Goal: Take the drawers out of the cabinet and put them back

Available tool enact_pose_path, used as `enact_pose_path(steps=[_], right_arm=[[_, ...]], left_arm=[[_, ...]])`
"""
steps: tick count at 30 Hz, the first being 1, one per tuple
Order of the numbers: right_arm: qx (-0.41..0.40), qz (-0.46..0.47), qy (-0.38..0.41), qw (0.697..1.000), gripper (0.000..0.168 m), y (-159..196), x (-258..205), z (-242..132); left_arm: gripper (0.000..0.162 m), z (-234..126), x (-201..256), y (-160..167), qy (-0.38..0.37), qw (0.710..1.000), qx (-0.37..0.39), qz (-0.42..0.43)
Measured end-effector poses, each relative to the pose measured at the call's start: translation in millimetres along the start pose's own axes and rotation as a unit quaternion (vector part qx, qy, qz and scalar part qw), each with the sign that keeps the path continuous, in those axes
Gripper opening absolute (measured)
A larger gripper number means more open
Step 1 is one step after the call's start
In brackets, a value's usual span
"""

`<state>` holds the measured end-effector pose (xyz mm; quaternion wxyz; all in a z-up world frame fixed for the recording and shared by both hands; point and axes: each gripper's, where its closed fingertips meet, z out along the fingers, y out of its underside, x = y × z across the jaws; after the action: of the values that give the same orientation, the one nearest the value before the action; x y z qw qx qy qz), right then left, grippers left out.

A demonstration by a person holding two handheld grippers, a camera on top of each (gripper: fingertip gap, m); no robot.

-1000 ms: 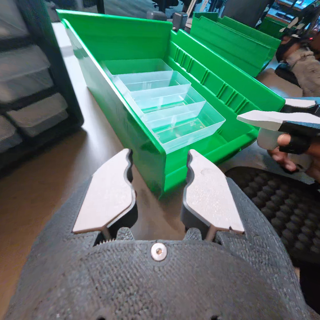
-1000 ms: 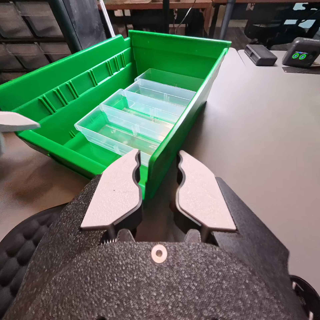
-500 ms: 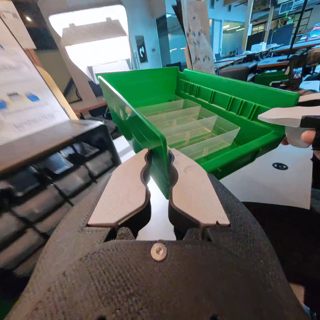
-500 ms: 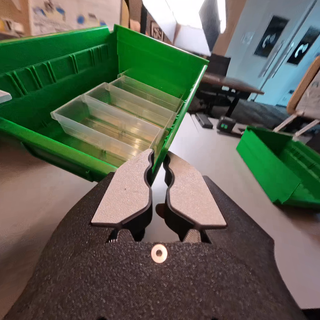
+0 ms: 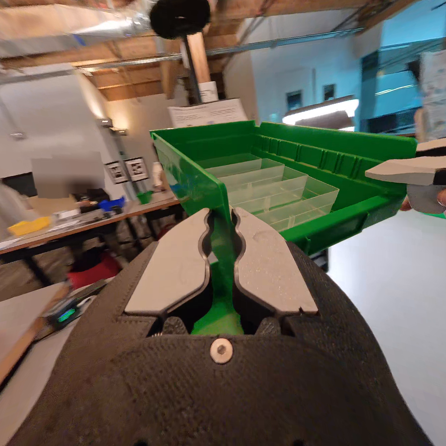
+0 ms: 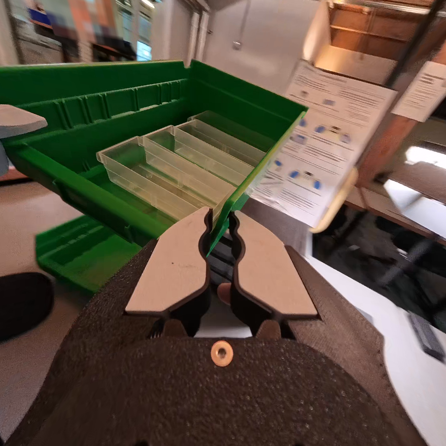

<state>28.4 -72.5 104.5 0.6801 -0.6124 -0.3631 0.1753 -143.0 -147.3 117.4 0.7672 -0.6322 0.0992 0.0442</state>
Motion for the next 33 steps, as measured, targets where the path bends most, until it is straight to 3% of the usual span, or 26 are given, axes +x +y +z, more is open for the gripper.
enact_pose_path(steps=[6,11,14,17,23,29,31,33], right_arm=[[0.014,0.033,-0.137,0.990,0.014,-6,-138,91],[-0.008,0.061,-0.223,0.973,0.017,15,-249,133],[-0.030,0.066,-0.260,0.963,0.019,35,-301,142],[-0.045,0.077,-0.282,0.955,0.022,55,-337,143],[-0.089,0.068,-0.302,0.947,0.024,109,-373,147],[-0.120,-0.007,-0.354,0.928,0.034,133,-369,133],[-0.123,-0.049,-0.383,0.914,0.057,131,-354,117],[-0.132,-0.122,-0.395,0.901,0.068,140,-329,106]], left_arm=[[0.009,-80,-128,30,-0.145,0.989,-0.025,0.023],[0.006,-144,-205,75,-0.222,0.971,-0.074,0.046],[0.005,-174,-235,110,-0.222,0.969,-0.102,0.034],[0.008,-195,-250,149,-0.174,0.977,-0.122,-0.006],[0.011,-211,-256,219,-0.110,0.977,-0.179,-0.035],[0.015,-199,-251,272,-0.092,0.967,-0.223,-0.078],[0.030,-197,-249,284,-0.093,0.959,-0.259,-0.065],[0.039,-199,-258,278,-0.118,0.955,-0.271,-0.026]])
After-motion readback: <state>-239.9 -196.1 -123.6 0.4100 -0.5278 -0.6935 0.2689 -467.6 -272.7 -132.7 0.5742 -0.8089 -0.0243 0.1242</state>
